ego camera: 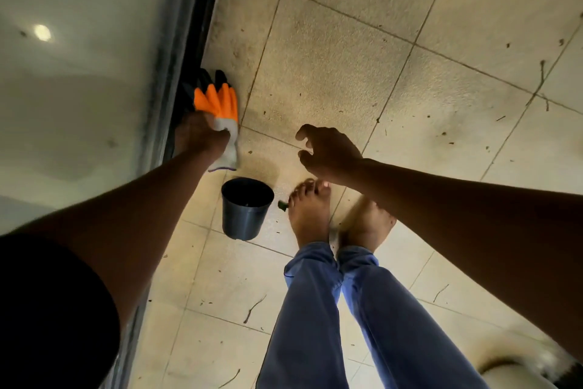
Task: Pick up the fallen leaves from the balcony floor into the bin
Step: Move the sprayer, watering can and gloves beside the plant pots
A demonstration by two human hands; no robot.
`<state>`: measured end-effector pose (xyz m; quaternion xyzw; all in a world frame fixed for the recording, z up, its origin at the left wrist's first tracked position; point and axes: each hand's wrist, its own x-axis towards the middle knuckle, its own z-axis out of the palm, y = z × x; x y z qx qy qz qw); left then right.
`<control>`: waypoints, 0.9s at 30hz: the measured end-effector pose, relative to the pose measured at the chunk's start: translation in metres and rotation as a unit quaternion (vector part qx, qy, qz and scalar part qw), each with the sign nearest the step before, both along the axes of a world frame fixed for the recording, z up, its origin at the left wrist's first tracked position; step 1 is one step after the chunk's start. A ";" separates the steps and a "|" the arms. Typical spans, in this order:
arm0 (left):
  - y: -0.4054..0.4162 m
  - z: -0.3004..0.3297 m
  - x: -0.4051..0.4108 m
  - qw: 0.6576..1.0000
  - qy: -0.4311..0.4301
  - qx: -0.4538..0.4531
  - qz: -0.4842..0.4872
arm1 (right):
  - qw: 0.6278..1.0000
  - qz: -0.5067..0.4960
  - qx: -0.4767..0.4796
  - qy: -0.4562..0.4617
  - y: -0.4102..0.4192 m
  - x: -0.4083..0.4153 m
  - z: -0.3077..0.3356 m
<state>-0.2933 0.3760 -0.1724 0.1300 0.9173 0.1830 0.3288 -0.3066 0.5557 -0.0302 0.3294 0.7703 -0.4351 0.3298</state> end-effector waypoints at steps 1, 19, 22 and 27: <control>0.002 0.001 0.000 1.000 -0.028 0.011 0.002 | 1.000 -0.022 -0.005 0.000 0.002 -0.003 0.011; 0.160 0.354 -0.102 0.958 -0.242 0.100 0.116 | 0.711 -0.652 -0.253 0.076 0.053 0.054 0.212; 0.176 0.382 -0.074 0.885 -0.416 0.021 0.207 | 0.647 -0.703 -0.269 0.123 0.049 0.079 0.248; 0.197 0.418 -0.032 0.764 -0.608 0.055 0.211 | 0.592 -0.748 -0.269 0.133 0.025 0.128 0.285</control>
